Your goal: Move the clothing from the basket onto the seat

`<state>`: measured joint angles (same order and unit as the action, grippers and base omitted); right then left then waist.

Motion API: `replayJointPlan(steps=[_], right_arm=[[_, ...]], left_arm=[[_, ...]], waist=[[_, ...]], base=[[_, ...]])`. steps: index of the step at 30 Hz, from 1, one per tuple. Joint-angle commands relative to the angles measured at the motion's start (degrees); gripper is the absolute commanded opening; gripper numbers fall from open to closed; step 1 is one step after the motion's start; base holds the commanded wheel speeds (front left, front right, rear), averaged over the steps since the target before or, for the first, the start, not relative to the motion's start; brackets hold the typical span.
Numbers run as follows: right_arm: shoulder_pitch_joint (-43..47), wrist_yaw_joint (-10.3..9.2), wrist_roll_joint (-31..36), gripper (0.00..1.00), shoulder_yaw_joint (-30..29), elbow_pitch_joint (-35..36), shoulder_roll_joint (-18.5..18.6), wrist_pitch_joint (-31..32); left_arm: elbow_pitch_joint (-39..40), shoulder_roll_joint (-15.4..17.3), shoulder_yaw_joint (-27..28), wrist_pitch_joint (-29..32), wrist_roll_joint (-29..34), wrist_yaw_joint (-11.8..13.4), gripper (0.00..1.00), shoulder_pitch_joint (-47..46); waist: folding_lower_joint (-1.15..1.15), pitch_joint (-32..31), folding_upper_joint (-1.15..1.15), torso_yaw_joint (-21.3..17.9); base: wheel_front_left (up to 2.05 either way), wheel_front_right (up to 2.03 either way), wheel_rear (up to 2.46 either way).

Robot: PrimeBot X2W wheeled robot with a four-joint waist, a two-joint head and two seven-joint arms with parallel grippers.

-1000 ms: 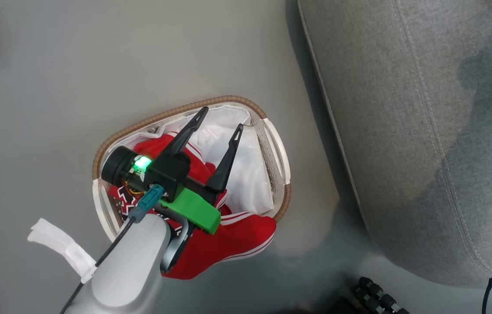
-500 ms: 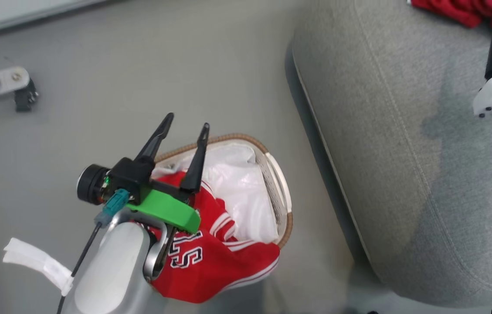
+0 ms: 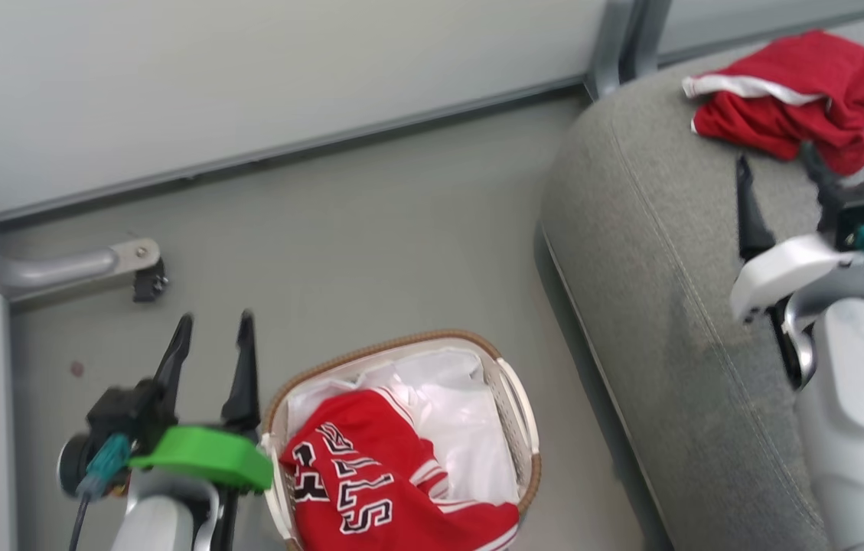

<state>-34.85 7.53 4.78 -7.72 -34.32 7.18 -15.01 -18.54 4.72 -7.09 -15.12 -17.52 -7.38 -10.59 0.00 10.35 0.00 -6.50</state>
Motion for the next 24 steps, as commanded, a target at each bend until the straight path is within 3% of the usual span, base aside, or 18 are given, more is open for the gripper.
replayJointPlan(steps=[1, 10, 24], right_arm=[[2.2, -0.08, -0.7, 1.0, 0.5, 0.6, -0.6, -0.3], [13.0, -0.08, -3.8, 1.0, 5.4, 7.4, -3.9, -0.3], [25.5, -0.08, -11.5, 1.0, 8.5, 12.3, -4.2, -0.3]], left_arm=[[0.1, -0.2, 1.1, -0.1, 0.3, 0.0, 1.0, 2.3], [-0.7, -1.4, 6.2, 0.0, 1.2, -0.1, 1.0, 9.2], [-1.3, -1.8, 5.0, -0.1, -0.1, -0.2, 1.0, 11.2]], waist=[[0.0, -5.4, 0.0, 3.7], [0.0, -7.7, 0.0, 6.9], [0.0, -9.4, 0.0, 9.3]], base=[[0.0, 0.0, 0.0], [0.0, 0.0, 0.0], [0.0, 0.0, 0.0]])
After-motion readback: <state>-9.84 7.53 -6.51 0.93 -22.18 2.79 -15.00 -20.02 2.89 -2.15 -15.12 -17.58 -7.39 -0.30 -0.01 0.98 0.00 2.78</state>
